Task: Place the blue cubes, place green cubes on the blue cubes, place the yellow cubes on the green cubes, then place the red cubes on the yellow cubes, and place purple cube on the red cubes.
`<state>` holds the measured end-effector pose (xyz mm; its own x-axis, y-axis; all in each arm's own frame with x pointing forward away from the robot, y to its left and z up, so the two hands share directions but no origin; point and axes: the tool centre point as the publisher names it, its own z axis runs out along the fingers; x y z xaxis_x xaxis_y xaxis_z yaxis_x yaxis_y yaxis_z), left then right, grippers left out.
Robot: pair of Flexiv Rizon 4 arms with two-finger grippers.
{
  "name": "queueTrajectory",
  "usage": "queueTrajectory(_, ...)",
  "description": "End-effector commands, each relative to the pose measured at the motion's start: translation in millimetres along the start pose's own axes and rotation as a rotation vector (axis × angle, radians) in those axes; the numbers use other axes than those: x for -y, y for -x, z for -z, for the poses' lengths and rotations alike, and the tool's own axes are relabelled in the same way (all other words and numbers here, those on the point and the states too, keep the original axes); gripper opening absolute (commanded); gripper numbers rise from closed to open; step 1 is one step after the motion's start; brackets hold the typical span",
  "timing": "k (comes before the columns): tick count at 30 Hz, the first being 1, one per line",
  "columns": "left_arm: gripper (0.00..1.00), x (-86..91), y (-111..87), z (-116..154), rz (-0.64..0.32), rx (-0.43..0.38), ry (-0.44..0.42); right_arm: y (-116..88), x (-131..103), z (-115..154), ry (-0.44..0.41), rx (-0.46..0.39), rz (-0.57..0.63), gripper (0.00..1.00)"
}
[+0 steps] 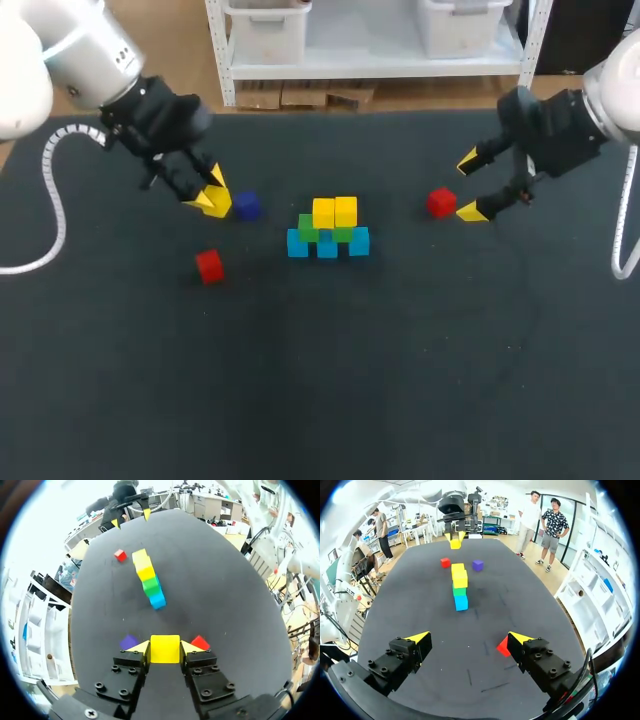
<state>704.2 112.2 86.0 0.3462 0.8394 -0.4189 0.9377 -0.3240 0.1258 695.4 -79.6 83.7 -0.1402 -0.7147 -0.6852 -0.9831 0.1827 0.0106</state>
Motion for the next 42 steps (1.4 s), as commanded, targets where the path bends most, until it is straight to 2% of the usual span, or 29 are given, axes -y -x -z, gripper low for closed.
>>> queueTrajectory(1, 0.0, -0.2, 15.3, -2, 0.014, -0.018, 0.001, 0, 1, -1, 0.002, 0.003, 0.001, 1.0)
queueTrajectory(9, 0.0, -6.1, 36.3, -7, 0.094, -0.022, 0.006, 0, 1, -1, 0.002, 0.003, 0.001, 1.0)
queueTrajectory(16, 0.0, -5.2, 52.6, -24, 0.14, -0.028, 0.007, 0, 1, -1, 0.002, 0.003, 0.001, 1.0)
queueTrajectory(24, 0.0, -11.7, 60.0, -32, 0.191, -0.012, 0.073, 0, 1, -1, 0.002, 0.003, 0.001, 1.0)
queueTrajectory(42, 0.0, -20.8, 75.6, -51, 0.226, -0.018, 0.06, 0, 1, -1, 0.002, 0.003, 0.001, 1.0)
